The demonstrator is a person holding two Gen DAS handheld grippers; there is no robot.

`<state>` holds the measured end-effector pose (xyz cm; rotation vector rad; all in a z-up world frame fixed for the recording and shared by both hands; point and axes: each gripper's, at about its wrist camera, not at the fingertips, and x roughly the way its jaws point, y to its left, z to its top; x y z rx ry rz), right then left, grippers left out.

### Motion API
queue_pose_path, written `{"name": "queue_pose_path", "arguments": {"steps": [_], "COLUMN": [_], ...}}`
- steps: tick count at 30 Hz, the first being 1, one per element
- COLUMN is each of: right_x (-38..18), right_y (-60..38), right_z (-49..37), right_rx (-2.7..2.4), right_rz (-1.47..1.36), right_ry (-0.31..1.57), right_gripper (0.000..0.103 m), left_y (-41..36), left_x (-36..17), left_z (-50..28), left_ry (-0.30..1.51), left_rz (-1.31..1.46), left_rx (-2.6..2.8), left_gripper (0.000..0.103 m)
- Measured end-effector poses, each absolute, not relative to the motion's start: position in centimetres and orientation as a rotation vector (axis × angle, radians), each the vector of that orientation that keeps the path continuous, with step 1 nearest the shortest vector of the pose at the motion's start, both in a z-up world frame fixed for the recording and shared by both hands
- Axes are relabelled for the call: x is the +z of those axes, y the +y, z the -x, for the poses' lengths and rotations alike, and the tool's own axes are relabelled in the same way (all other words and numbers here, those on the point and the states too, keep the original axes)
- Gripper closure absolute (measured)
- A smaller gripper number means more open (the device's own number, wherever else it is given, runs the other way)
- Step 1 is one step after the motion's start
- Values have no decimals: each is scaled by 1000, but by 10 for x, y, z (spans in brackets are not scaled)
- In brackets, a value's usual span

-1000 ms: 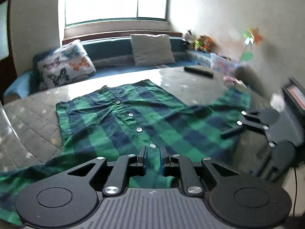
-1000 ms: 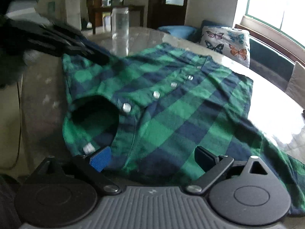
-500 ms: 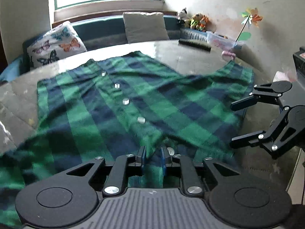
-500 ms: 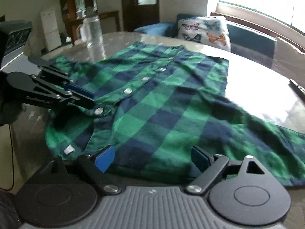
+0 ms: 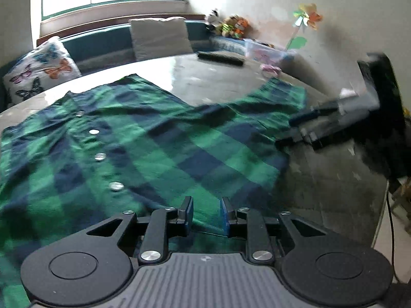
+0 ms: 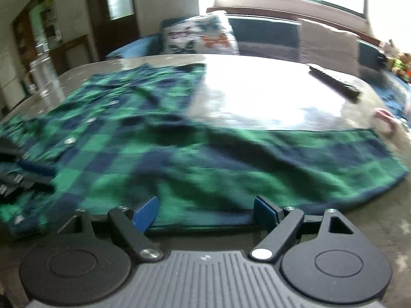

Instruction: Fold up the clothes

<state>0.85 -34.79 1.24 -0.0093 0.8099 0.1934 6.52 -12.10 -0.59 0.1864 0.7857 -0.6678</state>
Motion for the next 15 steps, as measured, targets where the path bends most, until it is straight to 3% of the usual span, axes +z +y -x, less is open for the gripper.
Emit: {"name": "queue_pose_path", "arguments": {"steps": [15], "right_x": [-2], "right_y": [-491], "right_z": [-63], "right_rx": [-290], "right_rz": [-108], "right_ry": [742], "right_gripper": [28], "left_y": [-127], "left_x": [-11], "left_z": [-60], "left_ry": [797], "left_rz": [-203], "left_rx": [-671], "left_gripper": [69]}}
